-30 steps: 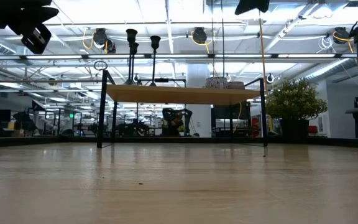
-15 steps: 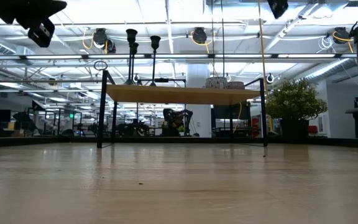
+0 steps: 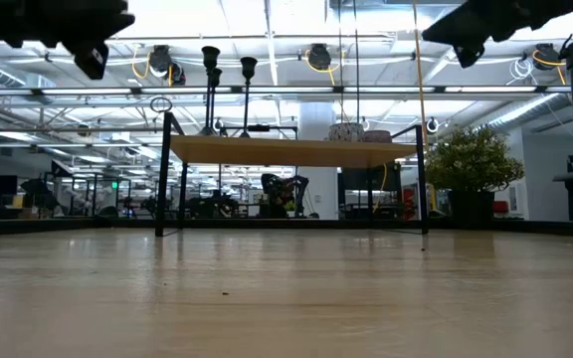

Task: Pick & Place candle stick holders
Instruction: Return to Home Position

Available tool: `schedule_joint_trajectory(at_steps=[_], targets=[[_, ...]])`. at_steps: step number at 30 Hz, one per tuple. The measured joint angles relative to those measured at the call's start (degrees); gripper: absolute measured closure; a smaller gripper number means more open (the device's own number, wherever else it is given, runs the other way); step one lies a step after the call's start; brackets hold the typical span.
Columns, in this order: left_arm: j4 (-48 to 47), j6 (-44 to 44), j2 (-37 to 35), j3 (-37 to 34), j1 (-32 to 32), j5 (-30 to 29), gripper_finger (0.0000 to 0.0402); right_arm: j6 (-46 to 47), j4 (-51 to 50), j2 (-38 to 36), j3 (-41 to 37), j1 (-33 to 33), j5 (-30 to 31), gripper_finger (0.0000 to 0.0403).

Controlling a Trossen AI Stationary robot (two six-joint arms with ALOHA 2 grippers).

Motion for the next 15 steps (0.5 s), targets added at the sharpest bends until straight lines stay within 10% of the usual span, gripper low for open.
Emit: schedule_joint_trajectory(at_steps=[15], targets=[[-19.1,-1.6,-18.4,0.0,0.6,1.9,0.0316,7.8,3.7,-11.7,-10.5,0.0,1.5,0.0402]])
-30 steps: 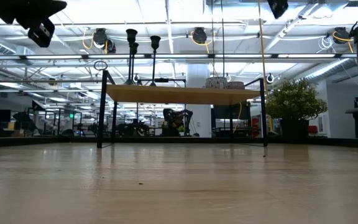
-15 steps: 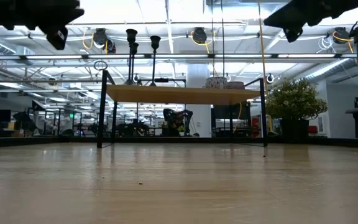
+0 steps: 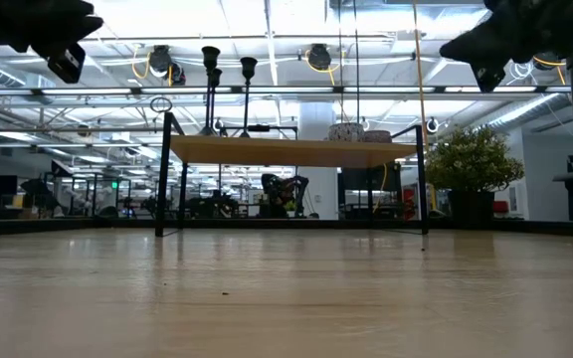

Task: Pick & Place candle stick holders
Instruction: Return to Home Position

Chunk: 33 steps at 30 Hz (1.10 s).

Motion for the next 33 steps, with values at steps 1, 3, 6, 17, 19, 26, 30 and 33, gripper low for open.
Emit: schedule_joint_trajectory(at_steps=[1,3,6,17,19,26,30,33], targets=[[-0.2,0.4,0.0,0.0,-0.5,-0.4,0.0316,0.0,0.7,-0.8,-0.9,0.0,0.0,0.0402],[-0.2,1.2,0.1,0.0,-1.5,-1.4,0.0316,0.1,0.7,-2.2,-2.2,0.0,0.2,0.0402],[-0.9,1.4,0.2,0.0,-3.1,-3.4,0.0316,0.9,0.7,-4.5,-4.3,0.0,0.6,0.0402],[-2.2,4.9,0.0,0.0,-6.8,-6.4,0.0316,1.7,4.8,-15.5,-11.8,0.0,1.7,0.0402],[-3.2,4.9,-0.5,0.0,-7.0,-7.6,0.0316,1.7,4.7,-17.2,-12.5,0.0,1.7,0.0403],[-6.4,5.3,-6.3,0.0,-7.0,-7.6,0.0316,3.6,1.1,-21.9,-14.5,0.0,1.7,0.0403],[-6.1,5.3,-6.7,-0.9,-7.0,-7.5,0.0316,4.2,-1.2,-22.6,-15.3,0.0,1.6,0.0403],[-2.3,5.4,-6.7,-4.2,-7.0,-7.5,0.0316,4.0,-1.2,-22.6,-16.1,0.0,1.7,0.0403]])
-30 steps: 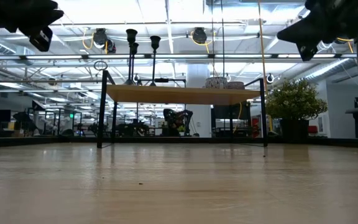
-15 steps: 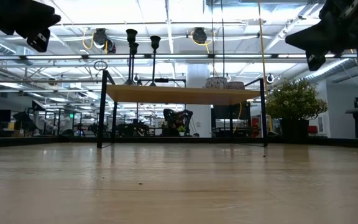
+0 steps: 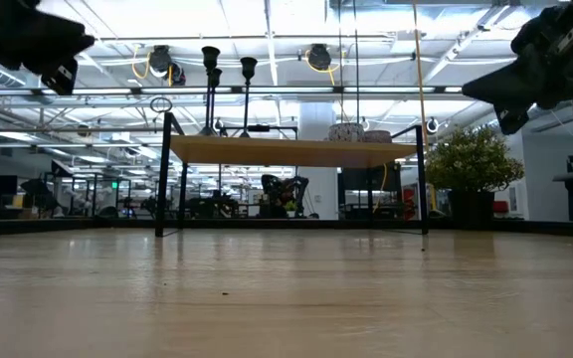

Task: Pick & Place candle stick holders
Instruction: Return to Home Position

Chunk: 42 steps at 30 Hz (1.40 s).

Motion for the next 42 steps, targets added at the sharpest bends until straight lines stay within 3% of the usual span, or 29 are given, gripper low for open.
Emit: schedule_joint_trajectory(at_steps=[5,14,19,35,42], targets=[[5.0,-0.7,0.0,-5.1,0.0,1.8,0.0316,0.0,0.7,0.0,-1.6,0.0,0.0,0.0403],[5.9,-0.6,0.0,-7.5,0.0,3.4,0.0316,0.0,2.2,0.0,-3.9,0.0,0.5,0.0403],[11.1,0.2,0.1,-10.5,0.0,3.8,0.0316,-0.6,1.7,0.0,-4.2,0.0,1.3,0.0403],[10.9,-0.5,0.1,-10.6,0.0,4.1,0.0316,-5.7,-1.6,1.8,-4.3,0.0,1.3,0.0403],[12.3,-0.5,0.1,-10.8,0.0,4.1,0.0316,-6.1,2.2,1.9,-4.4,0.0,1.3,0.0403]])
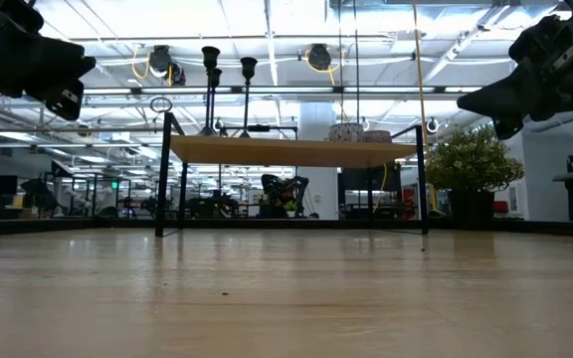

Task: Pick & Place candle stick holders
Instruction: Return to Home Position

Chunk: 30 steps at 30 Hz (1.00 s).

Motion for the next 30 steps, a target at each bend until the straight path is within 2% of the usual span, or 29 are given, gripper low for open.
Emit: schedule_joint_trajectory(at_steps=[10,30], targets=[[0.8,0.0,0.0,0.0,0.0,0.0,0.0316,0.1,12.5,0.0,-0.4,0.0,0.1,0.0403],[0.9,0.1,0.0,0.1,0.0,0.0,0.0316,0.1,11.8,0.0,-2.4,0.0,0.0,0.0403]])
